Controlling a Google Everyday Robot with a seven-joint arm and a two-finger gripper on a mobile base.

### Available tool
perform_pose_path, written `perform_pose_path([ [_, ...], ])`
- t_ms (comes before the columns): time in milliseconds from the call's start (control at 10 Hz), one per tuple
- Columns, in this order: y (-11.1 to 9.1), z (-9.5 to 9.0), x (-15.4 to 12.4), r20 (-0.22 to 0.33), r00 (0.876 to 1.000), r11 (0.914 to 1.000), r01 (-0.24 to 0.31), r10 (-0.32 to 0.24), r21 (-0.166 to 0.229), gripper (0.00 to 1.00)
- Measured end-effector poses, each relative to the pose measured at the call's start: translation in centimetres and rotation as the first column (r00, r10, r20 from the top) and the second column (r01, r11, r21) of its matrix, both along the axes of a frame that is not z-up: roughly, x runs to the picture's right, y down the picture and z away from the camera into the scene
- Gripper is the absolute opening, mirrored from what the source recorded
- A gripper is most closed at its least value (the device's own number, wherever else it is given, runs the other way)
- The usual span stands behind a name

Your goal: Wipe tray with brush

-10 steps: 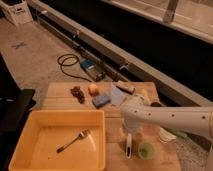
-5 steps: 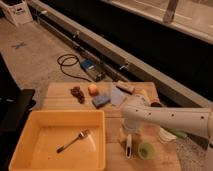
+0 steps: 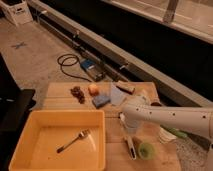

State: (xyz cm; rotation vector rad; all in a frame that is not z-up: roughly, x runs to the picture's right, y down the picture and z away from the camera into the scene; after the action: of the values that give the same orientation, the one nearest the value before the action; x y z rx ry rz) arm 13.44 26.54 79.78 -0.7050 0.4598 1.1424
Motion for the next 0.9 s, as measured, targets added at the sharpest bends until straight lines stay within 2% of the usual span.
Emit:
perform_pose_path([
  [200,-1.4,-0.5,0.6,-0.030,0.999,0.9990,0.029,-0.028,0.034,0.00],
  [400,-4.1,-1.8,2.0,-0.072,0.996,0.9945,0.056,-0.050,0.089,0.00],
  [600,-5.6,-2.2,2.9,-0.103,0.993,0.9883,0.079,-0.066,0.131,0.00],
  [800,-6.7,-2.4,2.8,-0.104,0.992,0.9839,0.084,-0.068,0.157,0.00],
  [900,-8.0,-2.9,2.6,-0.094,0.993,0.9785,0.088,-0.072,0.186,0.00],
])
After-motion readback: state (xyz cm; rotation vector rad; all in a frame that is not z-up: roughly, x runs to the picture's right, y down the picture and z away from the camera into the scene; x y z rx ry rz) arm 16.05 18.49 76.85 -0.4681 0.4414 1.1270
